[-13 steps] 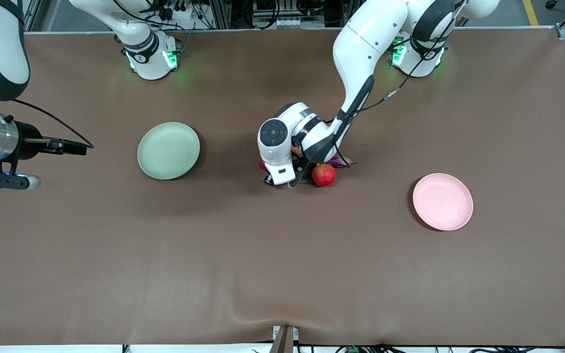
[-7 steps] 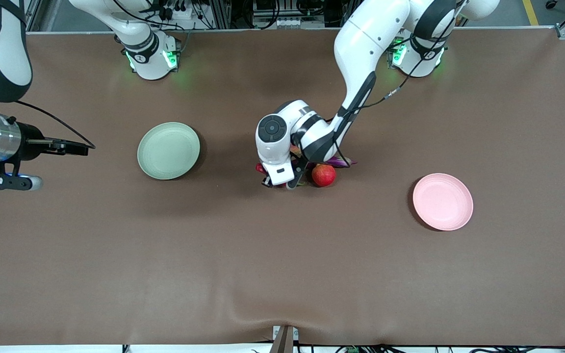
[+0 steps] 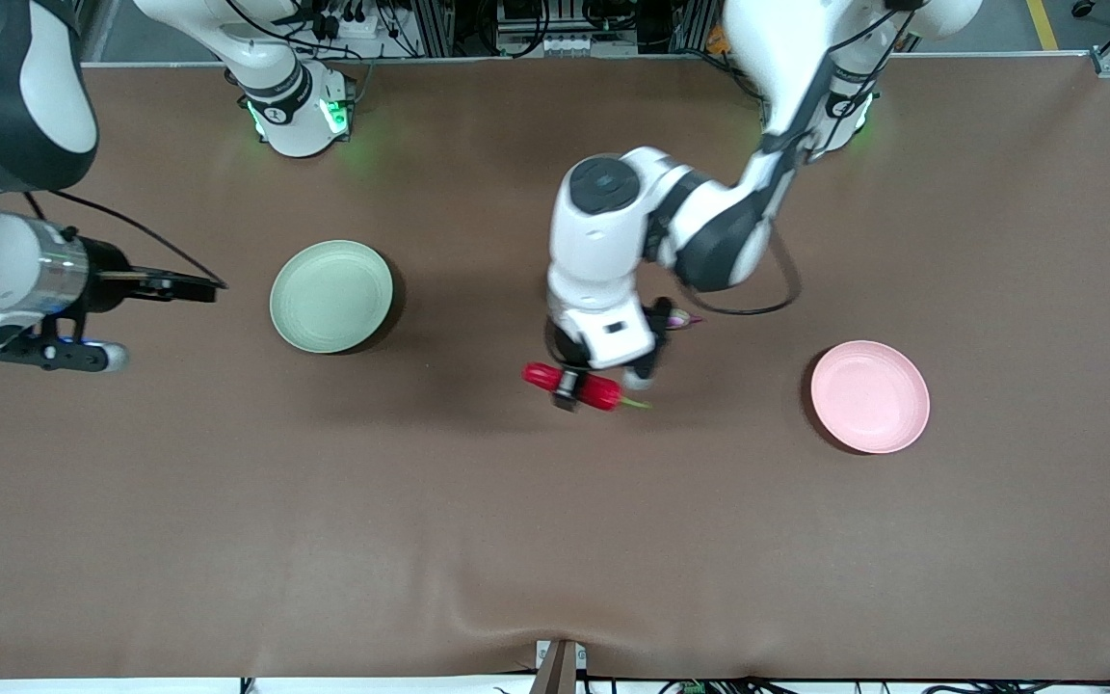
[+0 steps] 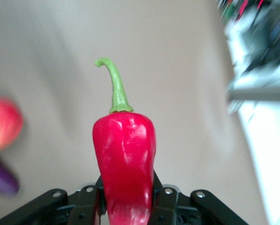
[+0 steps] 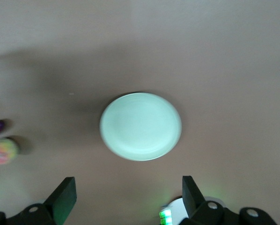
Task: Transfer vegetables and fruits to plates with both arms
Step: 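Carry the pepper to the pink plate while the right gripper reaches the peach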
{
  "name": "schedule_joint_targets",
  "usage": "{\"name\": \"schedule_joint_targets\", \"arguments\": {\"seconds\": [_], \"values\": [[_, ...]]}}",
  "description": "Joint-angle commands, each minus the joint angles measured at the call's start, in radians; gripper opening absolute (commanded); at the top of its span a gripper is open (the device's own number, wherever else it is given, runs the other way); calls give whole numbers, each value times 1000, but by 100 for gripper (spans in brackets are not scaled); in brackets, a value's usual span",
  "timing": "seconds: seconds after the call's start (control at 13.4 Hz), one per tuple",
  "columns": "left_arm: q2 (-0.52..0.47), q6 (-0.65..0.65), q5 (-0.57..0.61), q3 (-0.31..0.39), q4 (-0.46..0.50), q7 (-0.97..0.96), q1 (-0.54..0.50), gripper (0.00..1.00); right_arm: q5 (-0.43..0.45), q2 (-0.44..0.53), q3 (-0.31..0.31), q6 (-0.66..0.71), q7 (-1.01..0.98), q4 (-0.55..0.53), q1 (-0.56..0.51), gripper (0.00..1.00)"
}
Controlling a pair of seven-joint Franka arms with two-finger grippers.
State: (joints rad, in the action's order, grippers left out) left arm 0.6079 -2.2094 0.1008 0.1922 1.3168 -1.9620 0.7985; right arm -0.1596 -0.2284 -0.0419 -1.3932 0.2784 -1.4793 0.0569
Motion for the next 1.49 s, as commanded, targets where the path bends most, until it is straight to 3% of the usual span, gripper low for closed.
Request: {"name": "schedule_joint_targets", "arguments": {"seconds": [0.0, 0.3, 0.6, 0.82, 0.97, 1.12, 1.42], "values": [[6, 20, 72, 79, 35, 33, -94, 0, -67, -29, 2, -4, 108, 5, 56, 100], [73, 33, 102, 81, 55, 257, -361, 0, -106, -37, 2, -182, 336, -114, 219, 100], [73, 33, 102, 79, 110, 518, -513, 0, -106, -38, 2, -317, 591, -208, 414, 100], [32, 63, 97, 78, 224, 632, -550, 0, -106, -40, 2, -461, 776, -295, 549, 100], [-93, 164, 99, 75, 385, 713, -556, 0, -106, -43, 2, -593, 884, -361, 628, 100], [-212, 168, 91, 70, 542, 848, -553, 0, -106, -78, 2, -699, 950, -389, 675, 100], [-238, 163, 89, 15, 673, 865, -548, 0, -98, -201, 2, -921, 1119, -365, 754, 100]]}}
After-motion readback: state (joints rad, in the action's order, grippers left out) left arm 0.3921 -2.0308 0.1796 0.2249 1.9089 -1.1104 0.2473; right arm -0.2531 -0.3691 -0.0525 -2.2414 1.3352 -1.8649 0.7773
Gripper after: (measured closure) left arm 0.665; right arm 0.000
